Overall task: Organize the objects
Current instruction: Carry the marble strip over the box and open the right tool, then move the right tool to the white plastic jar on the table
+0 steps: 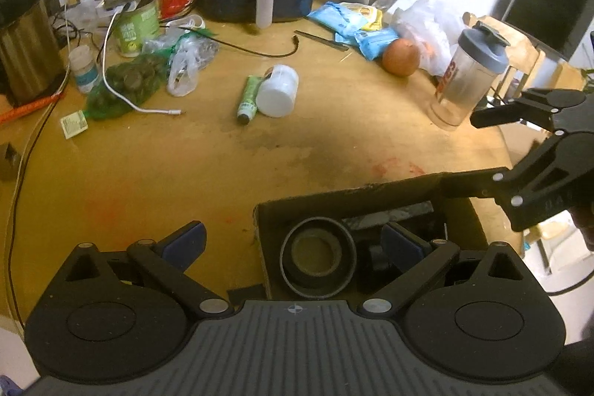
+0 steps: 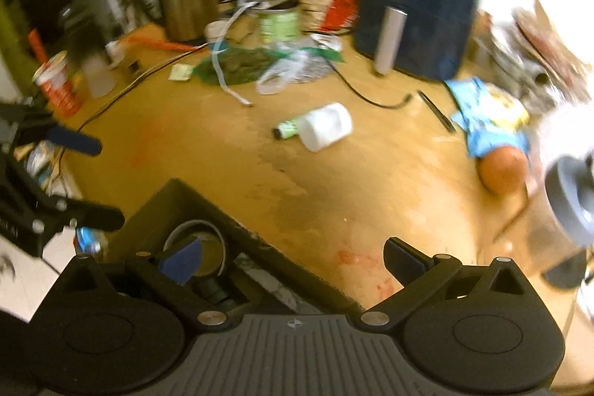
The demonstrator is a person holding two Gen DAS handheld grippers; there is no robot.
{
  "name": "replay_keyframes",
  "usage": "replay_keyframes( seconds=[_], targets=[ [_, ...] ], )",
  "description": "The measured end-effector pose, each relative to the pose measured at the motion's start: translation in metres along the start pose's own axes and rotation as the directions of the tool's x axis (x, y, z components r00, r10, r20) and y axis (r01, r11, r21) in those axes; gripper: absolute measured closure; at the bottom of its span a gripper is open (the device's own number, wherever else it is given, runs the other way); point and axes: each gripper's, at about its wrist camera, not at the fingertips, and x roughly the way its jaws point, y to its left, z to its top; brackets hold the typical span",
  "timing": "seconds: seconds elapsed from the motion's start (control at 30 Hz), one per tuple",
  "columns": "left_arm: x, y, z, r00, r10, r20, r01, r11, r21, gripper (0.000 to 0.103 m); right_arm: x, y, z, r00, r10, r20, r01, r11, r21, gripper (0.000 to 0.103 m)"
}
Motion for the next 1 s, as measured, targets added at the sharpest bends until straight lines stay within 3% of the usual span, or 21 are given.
replay_keyframes(
  seconds=[0.13, 0.27, 0.63, 0.87, 1.0],
  targets=[
    [0.001, -0.003, 0.006, 1.000, 0.000, 0.011, 0.000, 1.000, 0.015, 0.001, 0.001, -0.009, -0.004, 1.000, -0.030, 0.007, 0.029, 0.996, 0.089, 0.000],
    [0.006, -0.006, 0.011, 0.999, 0.044, 0.017, -0.045, 0.998, 0.033, 0.001, 0.005, -0.009, -0.004, 0.996, -0.087, -0.007, 0.087, 0.992, 0.092, 0.000],
    [0.018, -0.002, 0.025, 0.996, 0.090, 0.025, -0.090, 0.996, 0.019, 0.001, 0.019, -0.017, 0.011, 0.995, -0.074, -0.069, 0.081, 0.991, 0.109, 0.000],
    [0.024, 0.004, 0.030, 0.997, 0.074, 0.007, -0.074, 0.997, 0.010, 0.001, 0.032, -0.023, 0.015, 0.992, -0.069, -0.109, 0.082, 0.989, 0.124, 0.000],
    [0.029, 0.009, 0.034, 0.999, 0.007, -0.036, -0.007, 1.000, -0.001, 0.001, 0.039, -0.033, 0.018, 0.993, 0.002, -0.120, 0.023, 0.979, 0.202, 0.000]
  ],
)
